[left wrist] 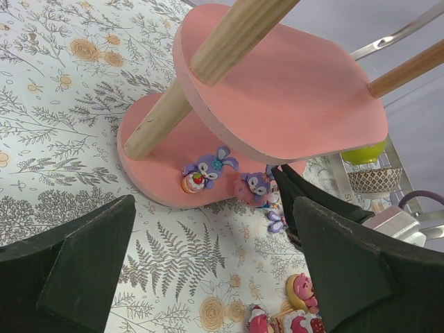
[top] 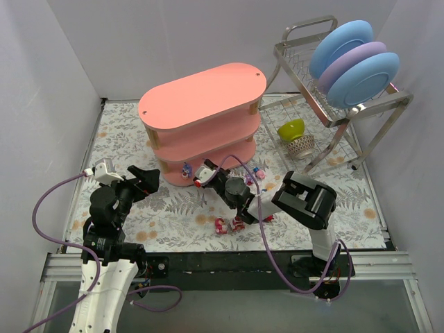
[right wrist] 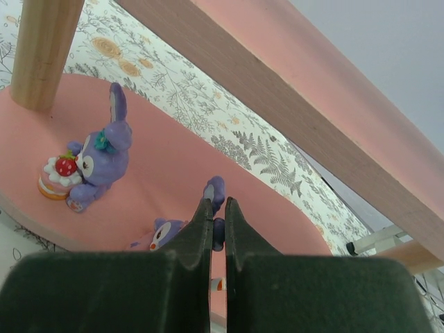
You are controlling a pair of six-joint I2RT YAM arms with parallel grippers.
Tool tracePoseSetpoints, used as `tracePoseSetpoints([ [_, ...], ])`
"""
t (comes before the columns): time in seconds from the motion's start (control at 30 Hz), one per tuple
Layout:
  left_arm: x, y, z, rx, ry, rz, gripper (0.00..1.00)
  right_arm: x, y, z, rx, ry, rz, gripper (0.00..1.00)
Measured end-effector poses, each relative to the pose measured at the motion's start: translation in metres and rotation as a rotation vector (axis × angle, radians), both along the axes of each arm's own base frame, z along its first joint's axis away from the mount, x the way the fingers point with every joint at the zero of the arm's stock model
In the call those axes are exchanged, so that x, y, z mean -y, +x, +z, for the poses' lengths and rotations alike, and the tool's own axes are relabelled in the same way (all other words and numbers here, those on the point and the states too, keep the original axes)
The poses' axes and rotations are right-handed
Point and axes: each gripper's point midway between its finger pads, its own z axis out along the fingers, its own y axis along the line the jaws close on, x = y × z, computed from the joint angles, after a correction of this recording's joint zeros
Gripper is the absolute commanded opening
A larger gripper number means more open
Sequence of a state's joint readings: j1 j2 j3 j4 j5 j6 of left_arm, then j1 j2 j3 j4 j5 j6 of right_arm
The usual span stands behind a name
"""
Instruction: Place and organize the plastic toys onto the shelf
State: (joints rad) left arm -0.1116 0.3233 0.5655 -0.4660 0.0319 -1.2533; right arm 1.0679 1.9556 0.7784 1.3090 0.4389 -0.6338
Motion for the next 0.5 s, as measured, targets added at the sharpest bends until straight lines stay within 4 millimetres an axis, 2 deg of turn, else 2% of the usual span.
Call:
tracePoseSetpoints([
  [0.23, 0.000, 0.000, 0.000, 0.000, 0.000, -0.002, 0.98, -0.011, 0.007, 0.000, 0.014, 0.008, -0.006, 0.01],
  [0.5, 0.000, 0.000, 0.000, 0.000, 0.000, -0.003, 0.98, -0.010, 0.014, 0.001, 0.011, 0.018, -0.017, 0.01],
])
